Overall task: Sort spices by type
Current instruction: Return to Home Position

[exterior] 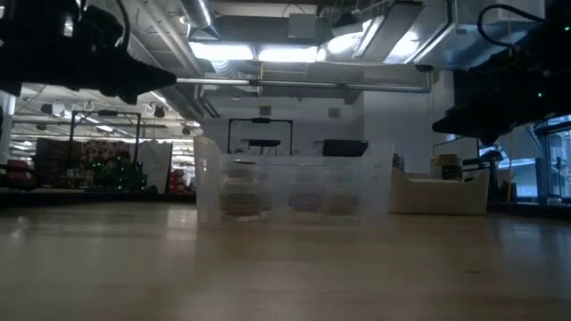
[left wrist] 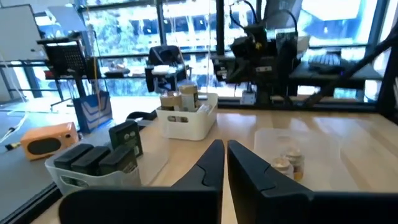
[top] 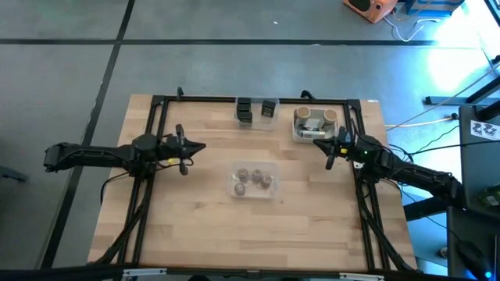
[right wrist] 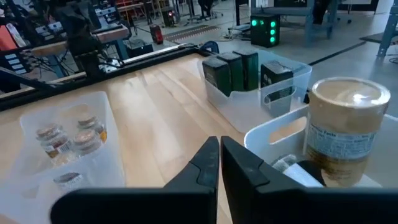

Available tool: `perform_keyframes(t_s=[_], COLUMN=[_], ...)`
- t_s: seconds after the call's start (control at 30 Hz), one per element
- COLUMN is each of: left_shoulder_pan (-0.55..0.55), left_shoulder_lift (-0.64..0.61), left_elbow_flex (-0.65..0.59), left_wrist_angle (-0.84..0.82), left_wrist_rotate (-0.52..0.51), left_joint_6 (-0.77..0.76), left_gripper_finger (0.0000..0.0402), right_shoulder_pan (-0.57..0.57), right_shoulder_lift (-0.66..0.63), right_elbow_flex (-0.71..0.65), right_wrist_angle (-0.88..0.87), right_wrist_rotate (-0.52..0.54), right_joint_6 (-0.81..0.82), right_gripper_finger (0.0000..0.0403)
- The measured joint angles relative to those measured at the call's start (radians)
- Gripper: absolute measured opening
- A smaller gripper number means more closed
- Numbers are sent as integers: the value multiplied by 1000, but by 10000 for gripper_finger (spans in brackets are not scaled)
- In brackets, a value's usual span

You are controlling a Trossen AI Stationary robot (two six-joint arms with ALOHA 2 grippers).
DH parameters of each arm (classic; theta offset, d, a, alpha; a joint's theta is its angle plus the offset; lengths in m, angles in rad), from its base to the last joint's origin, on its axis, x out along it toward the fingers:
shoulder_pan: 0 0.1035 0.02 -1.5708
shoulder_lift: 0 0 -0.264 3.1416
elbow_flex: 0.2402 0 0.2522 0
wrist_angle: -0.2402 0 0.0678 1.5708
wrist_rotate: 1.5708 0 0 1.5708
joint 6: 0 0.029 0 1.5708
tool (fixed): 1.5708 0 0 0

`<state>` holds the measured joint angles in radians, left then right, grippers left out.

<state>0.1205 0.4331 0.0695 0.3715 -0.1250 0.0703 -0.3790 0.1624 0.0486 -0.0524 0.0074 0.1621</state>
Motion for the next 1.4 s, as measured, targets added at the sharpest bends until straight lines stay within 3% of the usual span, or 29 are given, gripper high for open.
perform_keyframes(t_s=[0.13, 0.33, 0.8, 1.4], left_shoulder_pan=[0, 0, -1, 0], left_shoulder_lift=[-74, -173, -372, -426], left_elbow_flex=[-60, -59, -59, -60], left_wrist_angle=[10, -130, -278, -334], left_wrist_rotate=[0, -1, -1, -39], left_joint_6=[-31, -40, -32, -68], left_gripper_finger=[3, 6, 5, 6], right_shoulder_pan=[0, 0, 0, 0], right_shoulder_lift=[-37, -88, -160, -145], right_elbow_flex=[-5, -6, -5, -19], right_wrist_angle=[6, 3, -13, 13], right_wrist_rotate=[-11, -23, -10, -1], right_joint_6=[-4, -5, -18, -82], right_gripper_finger=[19, 19, 19, 19])
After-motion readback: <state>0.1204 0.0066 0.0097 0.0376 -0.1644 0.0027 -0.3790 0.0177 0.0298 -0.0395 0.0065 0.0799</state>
